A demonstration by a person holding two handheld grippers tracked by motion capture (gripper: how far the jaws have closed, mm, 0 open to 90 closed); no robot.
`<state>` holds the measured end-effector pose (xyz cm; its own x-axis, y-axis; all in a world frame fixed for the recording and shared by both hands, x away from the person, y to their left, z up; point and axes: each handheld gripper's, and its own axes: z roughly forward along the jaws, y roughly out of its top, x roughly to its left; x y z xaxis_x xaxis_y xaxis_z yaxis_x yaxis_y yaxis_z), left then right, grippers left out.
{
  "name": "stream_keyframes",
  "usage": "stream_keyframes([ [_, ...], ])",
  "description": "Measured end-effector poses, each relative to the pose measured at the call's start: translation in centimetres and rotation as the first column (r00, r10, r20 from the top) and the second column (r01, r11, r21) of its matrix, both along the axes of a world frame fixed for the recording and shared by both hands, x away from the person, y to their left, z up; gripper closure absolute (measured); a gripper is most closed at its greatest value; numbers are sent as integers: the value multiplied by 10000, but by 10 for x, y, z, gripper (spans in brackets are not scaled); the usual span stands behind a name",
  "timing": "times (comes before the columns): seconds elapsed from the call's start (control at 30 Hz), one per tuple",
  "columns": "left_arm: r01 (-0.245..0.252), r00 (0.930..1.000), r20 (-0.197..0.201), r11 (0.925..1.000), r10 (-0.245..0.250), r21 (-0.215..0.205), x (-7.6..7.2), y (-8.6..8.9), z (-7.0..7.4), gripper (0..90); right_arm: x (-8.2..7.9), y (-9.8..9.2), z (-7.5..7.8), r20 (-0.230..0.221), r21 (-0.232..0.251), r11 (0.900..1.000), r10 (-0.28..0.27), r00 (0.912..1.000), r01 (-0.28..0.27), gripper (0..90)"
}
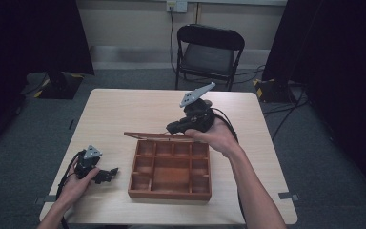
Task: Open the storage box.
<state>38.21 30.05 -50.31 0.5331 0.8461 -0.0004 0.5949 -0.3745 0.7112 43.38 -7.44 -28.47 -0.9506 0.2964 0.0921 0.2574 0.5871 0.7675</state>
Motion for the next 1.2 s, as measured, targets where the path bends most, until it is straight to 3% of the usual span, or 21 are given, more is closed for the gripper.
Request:
stream_keyframes([
  [1.2,14,10000,8,10000,-14,-13,0,0,0,0,-1,0,0,-14,-45,10000,69,10000,-69,852],
])
